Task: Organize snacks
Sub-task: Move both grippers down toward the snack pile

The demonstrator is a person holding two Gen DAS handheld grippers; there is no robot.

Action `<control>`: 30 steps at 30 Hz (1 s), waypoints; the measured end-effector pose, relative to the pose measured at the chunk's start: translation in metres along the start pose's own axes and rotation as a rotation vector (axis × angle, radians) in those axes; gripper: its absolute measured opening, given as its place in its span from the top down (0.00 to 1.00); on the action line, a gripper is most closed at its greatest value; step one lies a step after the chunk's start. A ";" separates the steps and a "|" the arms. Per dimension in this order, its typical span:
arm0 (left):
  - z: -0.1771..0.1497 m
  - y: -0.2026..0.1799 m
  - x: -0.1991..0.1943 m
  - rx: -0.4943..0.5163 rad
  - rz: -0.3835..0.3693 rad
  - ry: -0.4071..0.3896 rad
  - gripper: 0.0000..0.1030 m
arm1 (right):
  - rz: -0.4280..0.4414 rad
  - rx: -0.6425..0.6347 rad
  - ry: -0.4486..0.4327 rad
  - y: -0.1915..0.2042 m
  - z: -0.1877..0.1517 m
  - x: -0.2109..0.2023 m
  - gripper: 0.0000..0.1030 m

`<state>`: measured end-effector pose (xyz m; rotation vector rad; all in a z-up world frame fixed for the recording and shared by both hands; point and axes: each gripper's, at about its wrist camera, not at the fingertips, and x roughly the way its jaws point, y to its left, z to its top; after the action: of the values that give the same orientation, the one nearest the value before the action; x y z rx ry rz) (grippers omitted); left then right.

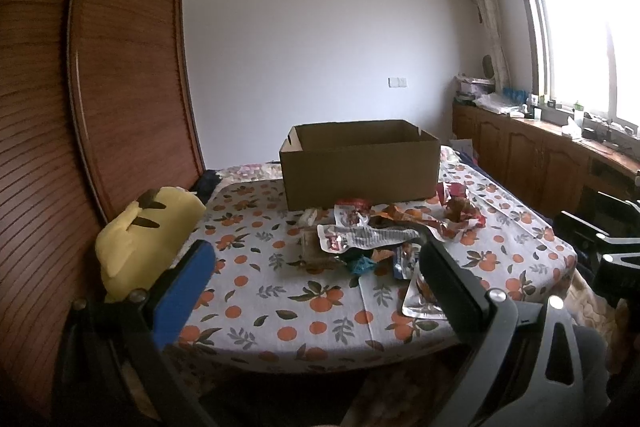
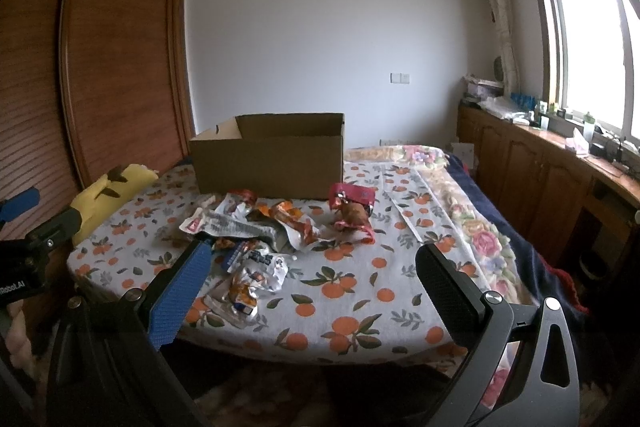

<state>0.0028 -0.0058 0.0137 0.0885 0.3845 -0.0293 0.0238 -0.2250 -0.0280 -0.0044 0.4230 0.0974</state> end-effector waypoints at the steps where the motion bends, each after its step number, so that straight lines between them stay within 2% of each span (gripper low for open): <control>1: -0.002 0.000 0.003 0.003 -0.003 0.006 0.00 | 0.000 -0.002 0.003 -0.001 -0.001 0.002 0.00; 12: -0.017 -0.010 0.062 -0.001 -0.068 0.123 0.00 | -0.009 0.001 0.061 -0.012 -0.012 0.046 0.00; 15: -0.021 -0.014 0.077 -0.009 -0.120 0.156 0.00 | -0.011 0.002 0.079 -0.016 -0.015 0.060 0.00; 24: -0.028 -0.020 0.104 -0.007 -0.169 0.187 0.00 | 0.003 0.007 0.128 -0.020 -0.021 0.096 0.00; 30: -0.030 -0.021 0.118 0.055 -0.139 0.171 0.00 | 0.068 0.001 0.173 -0.006 -0.026 0.117 0.00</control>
<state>0.0999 -0.0254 -0.0599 0.1186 0.5606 -0.1706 0.1197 -0.2203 -0.0995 0.0026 0.5961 0.1650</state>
